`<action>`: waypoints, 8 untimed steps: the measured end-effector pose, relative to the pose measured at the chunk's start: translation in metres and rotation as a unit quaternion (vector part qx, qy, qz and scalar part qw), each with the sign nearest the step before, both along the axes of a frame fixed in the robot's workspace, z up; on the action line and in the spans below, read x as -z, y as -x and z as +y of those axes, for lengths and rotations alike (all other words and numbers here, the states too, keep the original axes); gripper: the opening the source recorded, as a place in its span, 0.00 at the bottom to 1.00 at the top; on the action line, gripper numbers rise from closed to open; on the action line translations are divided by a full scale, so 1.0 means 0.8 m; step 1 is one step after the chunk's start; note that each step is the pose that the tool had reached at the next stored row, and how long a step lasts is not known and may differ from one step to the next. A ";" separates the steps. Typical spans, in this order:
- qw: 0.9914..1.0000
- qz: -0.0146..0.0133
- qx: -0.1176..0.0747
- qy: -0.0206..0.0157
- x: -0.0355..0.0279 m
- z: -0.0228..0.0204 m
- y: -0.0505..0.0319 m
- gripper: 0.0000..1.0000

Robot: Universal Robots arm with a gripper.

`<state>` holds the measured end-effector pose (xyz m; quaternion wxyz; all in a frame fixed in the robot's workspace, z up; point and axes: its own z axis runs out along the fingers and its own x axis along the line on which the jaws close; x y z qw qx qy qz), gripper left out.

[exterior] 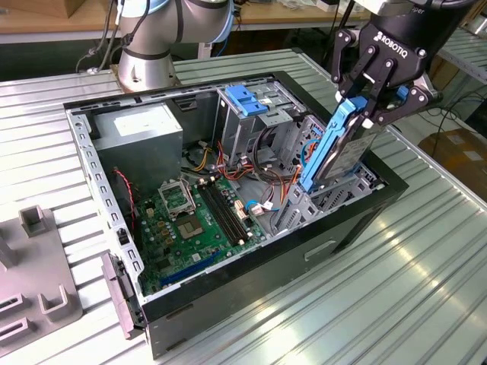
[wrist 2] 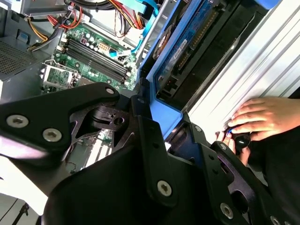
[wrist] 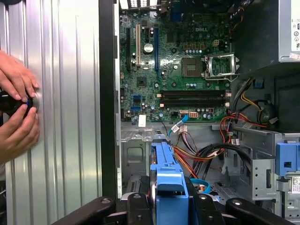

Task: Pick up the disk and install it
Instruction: 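Insert the disk into the insertion slot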

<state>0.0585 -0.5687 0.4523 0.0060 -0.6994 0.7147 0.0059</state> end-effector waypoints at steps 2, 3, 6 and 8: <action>1.000 0.000 0.000 0.000 0.0004 0.0005 0.000 0.37; 1.000 0.000 0.001 0.000 0.0003 0.0017 0.001 0.37; 1.000 0.000 0.001 0.000 0.0007 0.0032 0.001 0.37; 1.000 0.000 0.001 0.000 0.0010 0.0033 0.001 0.37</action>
